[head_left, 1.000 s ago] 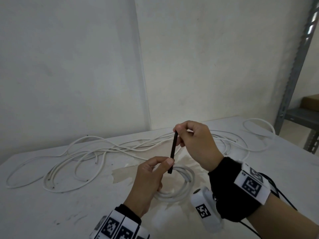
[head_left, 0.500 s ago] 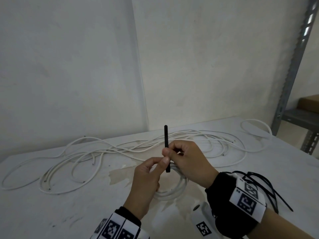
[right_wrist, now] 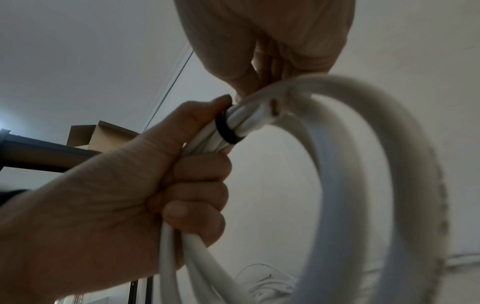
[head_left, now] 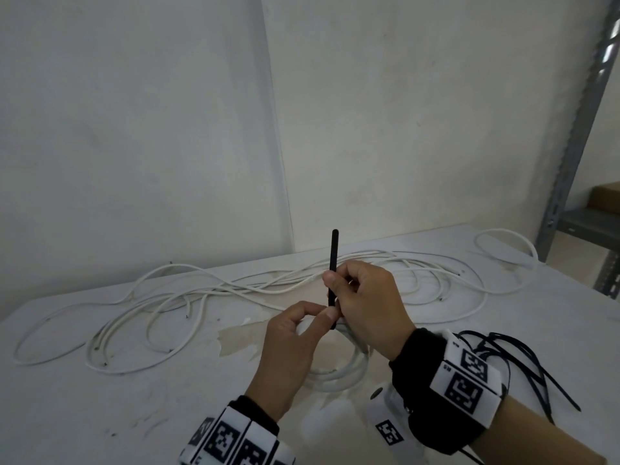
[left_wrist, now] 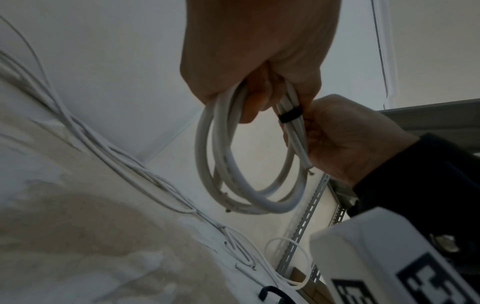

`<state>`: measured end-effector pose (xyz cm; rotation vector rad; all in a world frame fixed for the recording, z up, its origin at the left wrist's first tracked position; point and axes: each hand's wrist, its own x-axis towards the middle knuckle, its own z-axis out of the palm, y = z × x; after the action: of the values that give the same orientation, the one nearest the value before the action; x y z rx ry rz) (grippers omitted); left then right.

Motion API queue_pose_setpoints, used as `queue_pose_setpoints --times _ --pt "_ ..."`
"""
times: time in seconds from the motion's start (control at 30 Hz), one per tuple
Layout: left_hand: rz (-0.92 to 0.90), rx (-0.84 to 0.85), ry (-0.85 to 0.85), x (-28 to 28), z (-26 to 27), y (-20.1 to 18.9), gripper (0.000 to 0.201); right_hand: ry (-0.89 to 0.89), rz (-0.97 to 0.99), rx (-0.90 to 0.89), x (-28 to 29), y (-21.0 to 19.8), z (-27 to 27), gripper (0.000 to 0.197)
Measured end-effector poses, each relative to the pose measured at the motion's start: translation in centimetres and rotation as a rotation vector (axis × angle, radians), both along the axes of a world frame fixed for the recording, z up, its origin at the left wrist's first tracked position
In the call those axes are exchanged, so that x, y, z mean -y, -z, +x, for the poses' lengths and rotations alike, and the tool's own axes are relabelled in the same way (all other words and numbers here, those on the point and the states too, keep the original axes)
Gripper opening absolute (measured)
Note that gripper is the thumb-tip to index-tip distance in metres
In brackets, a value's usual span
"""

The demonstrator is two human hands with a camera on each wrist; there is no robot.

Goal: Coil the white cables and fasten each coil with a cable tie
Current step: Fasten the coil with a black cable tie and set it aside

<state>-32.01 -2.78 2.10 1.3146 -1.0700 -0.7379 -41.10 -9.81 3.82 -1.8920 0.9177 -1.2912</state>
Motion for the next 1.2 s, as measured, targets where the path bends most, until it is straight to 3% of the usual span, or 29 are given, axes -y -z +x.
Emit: queue_pose_setpoints --times 0.17,0.27,0.37,0.47,0.6,0.7,1.0,1.2 --pt "-0.011 0.002 -0.024 -0.6 0.6 -0.6 0.014 -0.155 -0.007 0.048 -0.4 -0.2 0.1 0.021" --pt "-0.022 -0.020 -0.046 -0.5 1.6 -1.3 0.014 -0.294 0.087 0.013 -0.5 0.2 -0.1 0.010" --pt "-0.025 -0.080 -0.077 -0.2 2.9 -1.5 0.015 -0.379 0.111 -0.083 -0.8 1.1 -0.2 0.020" --pt "0.029 -0.170 -0.002 -0.3 3.6 -1.3 0.019 -0.349 0.061 -0.144 -0.7 1.3 -0.1 0.032" --pt "0.076 -0.063 0.132 -1.4 4.9 -0.7 0.023 -0.273 0.054 -0.155 0.1 1.8 0.2 0.034" --pt "0.105 -0.092 0.192 -2.0 6.1 -0.3 0.019 -0.245 0.100 -0.135 0.3 2.2 0.5 0.034" --pt "0.017 0.129 -0.017 -1.7 7.1 0.8 0.026 -0.339 0.240 -0.006 -0.6 2.8 2.4 0.027" --pt "-0.003 -0.204 -0.033 -2.8 7.4 1.1 0.026 -0.307 0.162 -0.041 -0.6 2.9 4.5 0.029"
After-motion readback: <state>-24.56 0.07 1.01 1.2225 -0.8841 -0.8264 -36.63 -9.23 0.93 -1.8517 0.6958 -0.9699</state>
